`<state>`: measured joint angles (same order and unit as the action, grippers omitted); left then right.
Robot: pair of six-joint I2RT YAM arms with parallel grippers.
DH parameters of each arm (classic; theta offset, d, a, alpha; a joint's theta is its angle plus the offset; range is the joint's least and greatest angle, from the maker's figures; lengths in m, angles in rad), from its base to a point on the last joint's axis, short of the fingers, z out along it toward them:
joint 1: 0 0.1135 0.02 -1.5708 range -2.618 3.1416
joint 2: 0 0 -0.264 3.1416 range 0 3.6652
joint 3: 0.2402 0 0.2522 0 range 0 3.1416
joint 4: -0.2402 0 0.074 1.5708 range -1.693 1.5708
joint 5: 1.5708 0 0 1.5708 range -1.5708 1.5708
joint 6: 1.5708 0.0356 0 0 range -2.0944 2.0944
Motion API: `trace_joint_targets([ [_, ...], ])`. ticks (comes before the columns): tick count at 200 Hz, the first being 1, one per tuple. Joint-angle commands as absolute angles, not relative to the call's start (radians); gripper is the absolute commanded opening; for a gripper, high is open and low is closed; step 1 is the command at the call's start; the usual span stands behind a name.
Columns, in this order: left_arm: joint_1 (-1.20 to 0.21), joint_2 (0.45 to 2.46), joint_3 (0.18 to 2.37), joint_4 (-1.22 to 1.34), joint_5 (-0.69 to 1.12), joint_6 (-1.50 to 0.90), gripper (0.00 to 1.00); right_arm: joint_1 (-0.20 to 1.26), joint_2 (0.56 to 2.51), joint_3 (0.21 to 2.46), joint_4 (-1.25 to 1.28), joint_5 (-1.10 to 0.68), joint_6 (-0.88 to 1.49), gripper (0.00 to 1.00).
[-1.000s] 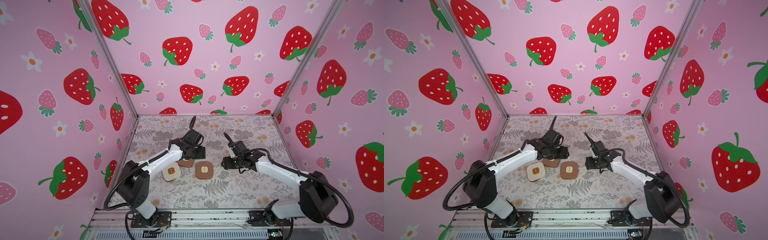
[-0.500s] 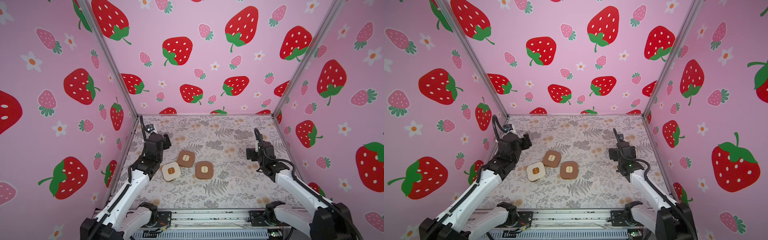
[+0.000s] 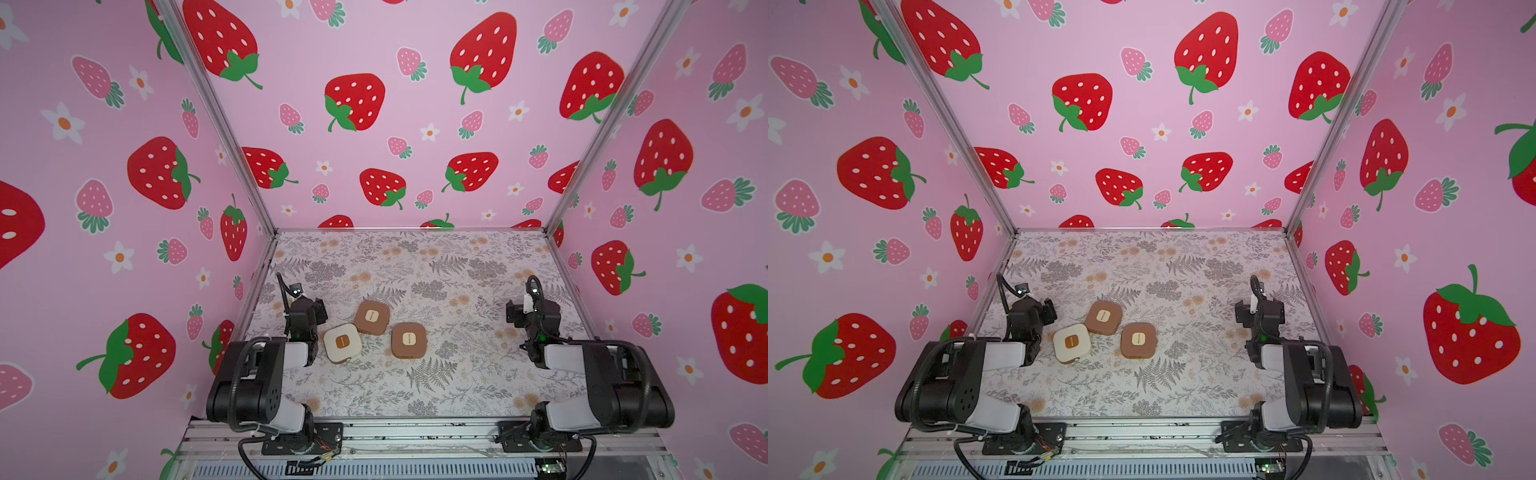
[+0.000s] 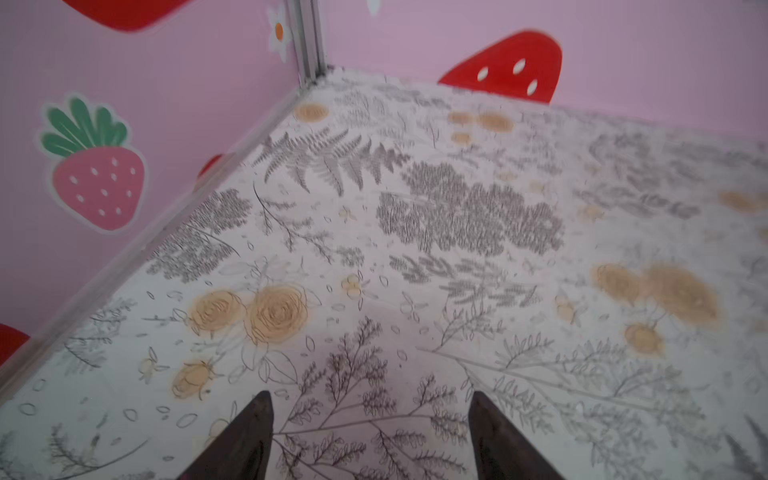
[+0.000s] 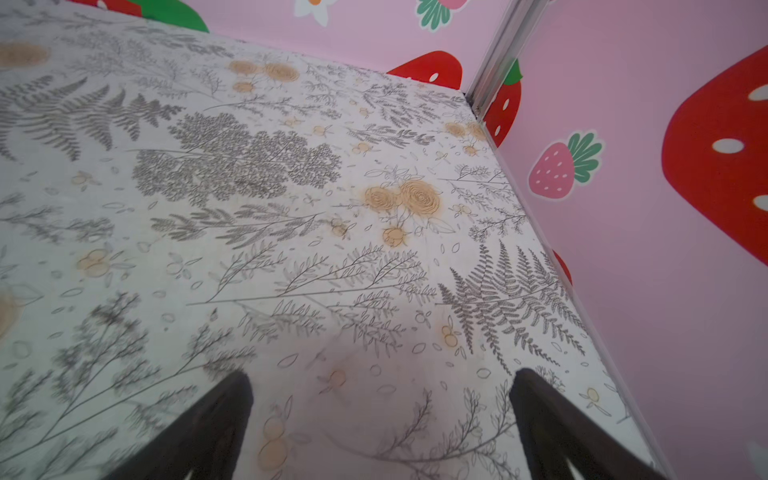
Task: Organize nail clipper sets
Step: Reset both arms
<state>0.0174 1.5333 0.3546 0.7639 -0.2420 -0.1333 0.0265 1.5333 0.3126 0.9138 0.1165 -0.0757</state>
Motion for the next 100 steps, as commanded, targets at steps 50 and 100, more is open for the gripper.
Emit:
trace_joint_targets([
  [50,0.025,1.547,0.46,0.758,0.017,-0.034,0.99,-0.026,1.568,0.449,0.79,-0.069,-0.032,0.99],
  [100,0.026,1.548,0.461,0.761,0.015,-0.034,0.99,-0.017,1.573,0.452,0.792,-0.051,-0.035,0.99],
])
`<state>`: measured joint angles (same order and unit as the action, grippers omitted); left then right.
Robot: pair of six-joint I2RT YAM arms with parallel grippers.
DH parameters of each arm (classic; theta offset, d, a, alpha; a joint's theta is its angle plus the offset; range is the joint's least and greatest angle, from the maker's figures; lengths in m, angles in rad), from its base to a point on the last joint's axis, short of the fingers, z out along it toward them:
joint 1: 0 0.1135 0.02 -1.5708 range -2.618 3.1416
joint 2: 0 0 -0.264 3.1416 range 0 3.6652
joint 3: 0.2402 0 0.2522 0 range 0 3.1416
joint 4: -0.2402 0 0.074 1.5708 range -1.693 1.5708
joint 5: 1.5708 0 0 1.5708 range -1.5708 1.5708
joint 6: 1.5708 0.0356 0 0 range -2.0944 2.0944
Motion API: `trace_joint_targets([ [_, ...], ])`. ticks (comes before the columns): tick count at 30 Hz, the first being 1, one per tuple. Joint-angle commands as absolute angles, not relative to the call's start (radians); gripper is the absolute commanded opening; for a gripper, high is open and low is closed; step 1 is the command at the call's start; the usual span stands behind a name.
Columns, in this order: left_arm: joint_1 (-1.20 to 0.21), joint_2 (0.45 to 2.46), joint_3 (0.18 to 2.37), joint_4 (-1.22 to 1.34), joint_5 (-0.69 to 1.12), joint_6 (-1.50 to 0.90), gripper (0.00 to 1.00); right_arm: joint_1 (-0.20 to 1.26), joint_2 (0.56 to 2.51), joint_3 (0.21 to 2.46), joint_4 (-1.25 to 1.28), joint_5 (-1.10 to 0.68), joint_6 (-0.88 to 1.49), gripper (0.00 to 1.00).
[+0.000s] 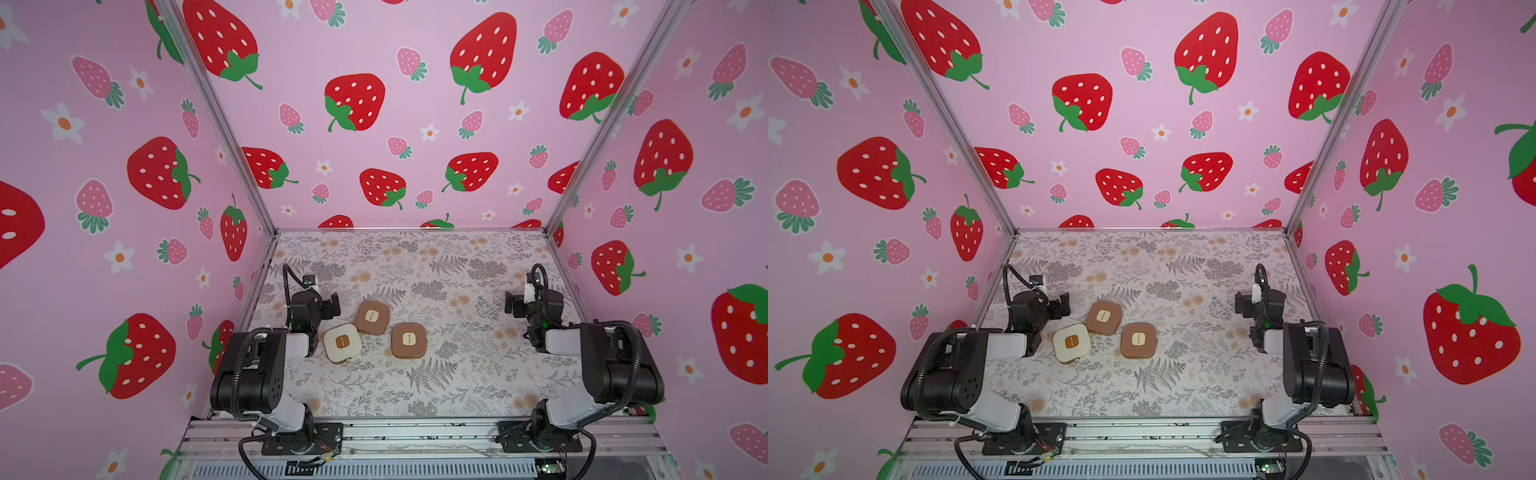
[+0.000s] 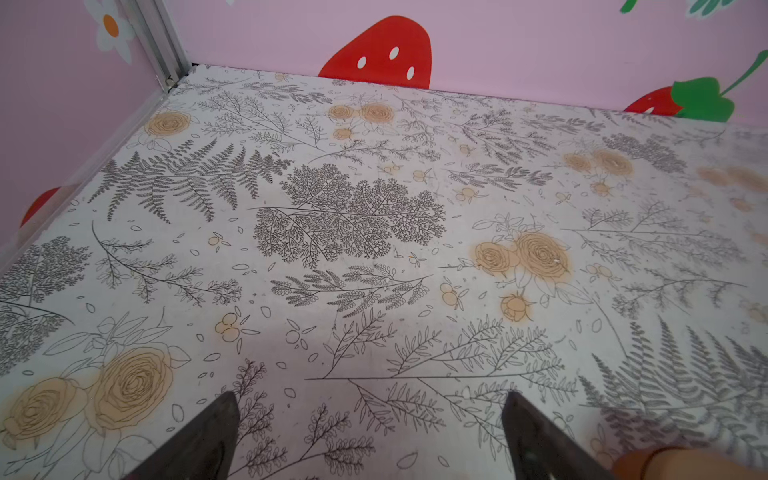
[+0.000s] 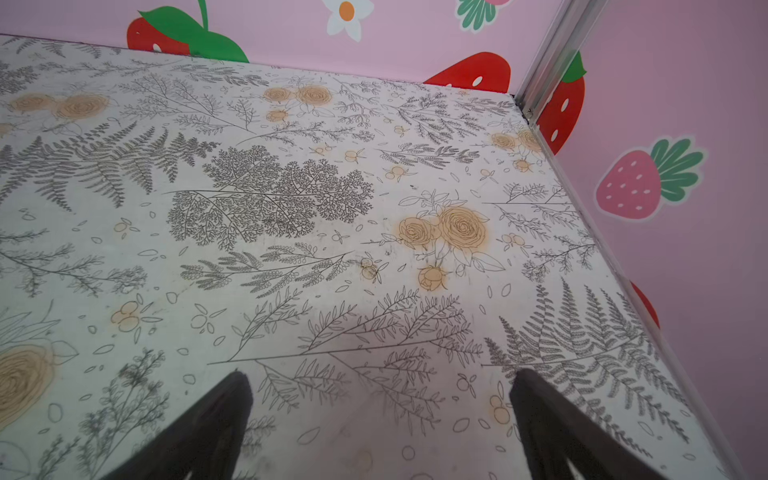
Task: Organize nail clipper sets
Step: Reset both arms
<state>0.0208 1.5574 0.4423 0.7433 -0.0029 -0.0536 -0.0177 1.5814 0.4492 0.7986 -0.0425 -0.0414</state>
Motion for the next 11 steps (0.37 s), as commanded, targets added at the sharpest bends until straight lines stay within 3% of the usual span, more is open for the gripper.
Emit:
trace_joint_targets([
  [1,0.026,1.549,0.46,0.762,0.014,-0.034,0.99,-0.017,1.573,0.453,0.792,-0.051,-0.035,0.99],
  [11,0.025,1.548,0.459,0.76,0.014,-0.034,0.99,-0.014,1.571,0.45,0.791,-0.042,-0.035,0.99],
])
